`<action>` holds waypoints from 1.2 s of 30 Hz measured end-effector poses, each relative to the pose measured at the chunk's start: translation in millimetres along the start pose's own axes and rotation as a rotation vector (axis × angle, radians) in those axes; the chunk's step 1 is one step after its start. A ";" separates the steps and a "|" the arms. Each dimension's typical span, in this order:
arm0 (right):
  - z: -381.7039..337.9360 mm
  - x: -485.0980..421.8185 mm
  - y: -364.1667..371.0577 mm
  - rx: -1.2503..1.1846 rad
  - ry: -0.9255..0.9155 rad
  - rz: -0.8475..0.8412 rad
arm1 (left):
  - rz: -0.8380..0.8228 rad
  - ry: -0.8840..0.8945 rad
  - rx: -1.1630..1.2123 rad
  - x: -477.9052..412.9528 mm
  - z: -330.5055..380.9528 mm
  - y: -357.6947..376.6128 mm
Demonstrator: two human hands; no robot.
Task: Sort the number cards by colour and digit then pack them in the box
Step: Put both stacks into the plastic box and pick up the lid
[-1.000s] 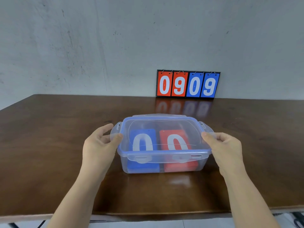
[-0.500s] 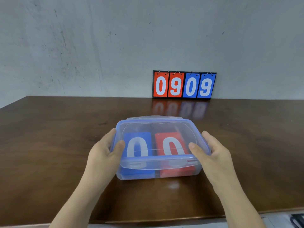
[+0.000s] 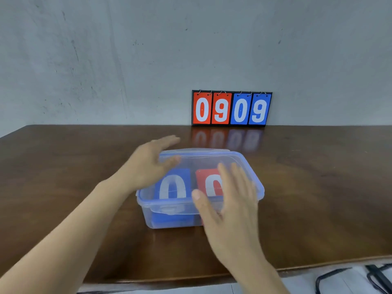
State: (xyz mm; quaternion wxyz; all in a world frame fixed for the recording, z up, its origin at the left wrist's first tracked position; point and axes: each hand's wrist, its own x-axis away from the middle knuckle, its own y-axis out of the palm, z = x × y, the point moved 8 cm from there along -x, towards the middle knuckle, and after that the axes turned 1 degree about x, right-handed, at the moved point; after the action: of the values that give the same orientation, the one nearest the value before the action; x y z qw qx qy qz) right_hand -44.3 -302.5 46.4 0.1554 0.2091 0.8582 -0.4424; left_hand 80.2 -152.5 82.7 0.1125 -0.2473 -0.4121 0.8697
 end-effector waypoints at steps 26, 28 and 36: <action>18.9 -45.0 47.5 -0.211 0.270 -0.043 | -0.357 -0.139 -0.009 -40.1 -10.4 35.0; 22.7 -45.8 52.0 -0.301 0.299 -0.021 | -0.334 -0.104 0.034 -41.1 -13.0 36.8; 21.1 -46.4 63.1 -0.768 0.260 0.161 | -0.304 -0.042 0.222 -45.0 -13.2 39.2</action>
State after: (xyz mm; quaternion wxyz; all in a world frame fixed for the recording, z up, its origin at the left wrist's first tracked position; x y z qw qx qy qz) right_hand 28.8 -297.2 11.7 0.1465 0.2568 0.9542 -0.0463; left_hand 125.7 -186.7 60.5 0.2607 -0.1503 -0.3484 0.8877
